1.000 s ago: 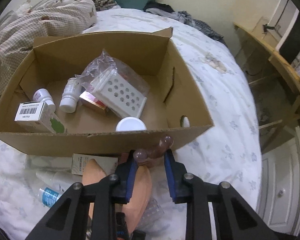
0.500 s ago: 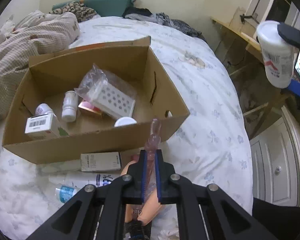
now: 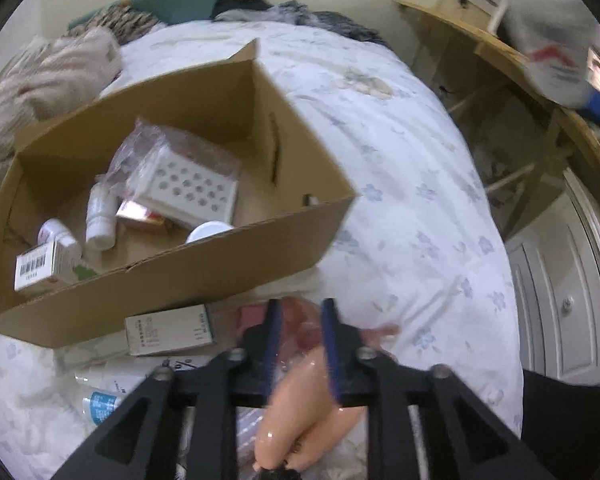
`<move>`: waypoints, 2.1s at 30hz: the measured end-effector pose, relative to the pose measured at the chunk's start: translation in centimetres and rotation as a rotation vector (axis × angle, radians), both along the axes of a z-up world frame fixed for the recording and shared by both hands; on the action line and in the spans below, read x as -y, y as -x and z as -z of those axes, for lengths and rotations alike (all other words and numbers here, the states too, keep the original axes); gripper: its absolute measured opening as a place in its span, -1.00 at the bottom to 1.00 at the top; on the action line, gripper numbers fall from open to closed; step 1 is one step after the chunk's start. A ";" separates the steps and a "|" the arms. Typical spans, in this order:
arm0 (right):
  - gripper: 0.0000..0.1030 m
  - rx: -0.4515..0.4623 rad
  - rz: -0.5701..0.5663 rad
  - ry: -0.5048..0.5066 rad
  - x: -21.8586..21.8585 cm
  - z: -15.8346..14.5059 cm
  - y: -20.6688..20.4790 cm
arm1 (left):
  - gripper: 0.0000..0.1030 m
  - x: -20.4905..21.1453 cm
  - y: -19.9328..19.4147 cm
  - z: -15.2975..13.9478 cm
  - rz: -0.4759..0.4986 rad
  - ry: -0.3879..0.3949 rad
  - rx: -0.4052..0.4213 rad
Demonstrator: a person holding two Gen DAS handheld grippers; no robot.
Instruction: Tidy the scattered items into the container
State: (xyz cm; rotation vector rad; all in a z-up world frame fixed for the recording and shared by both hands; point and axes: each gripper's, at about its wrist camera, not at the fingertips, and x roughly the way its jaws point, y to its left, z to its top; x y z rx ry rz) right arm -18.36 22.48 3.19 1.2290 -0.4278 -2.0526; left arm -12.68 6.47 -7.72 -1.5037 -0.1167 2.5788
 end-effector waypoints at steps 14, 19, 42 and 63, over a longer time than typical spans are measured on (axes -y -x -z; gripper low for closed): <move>0.26 0.019 -0.022 -0.159 -0.4 1.7 1.2 | 0.54 -2.5 -0.7 1.5 0.243 0.059 0.091; 0.44 0.142 -0.056 -0.315 -0.3 6.9 2.2 | 0.54 0.9 -0.9 0.9 0.161 -0.018 0.116; 0.11 0.143 -0.586 -0.562 10.4 17.5 -5.9 | 0.54 10.3 -1.5 -2.0 -0.196 -0.047 0.020; -0.45 -0.089 -0.505 -0.699 6.3 17.3 -2.6 | 0.54 10.5 -1.3 -0.9 -0.201 -0.161 0.050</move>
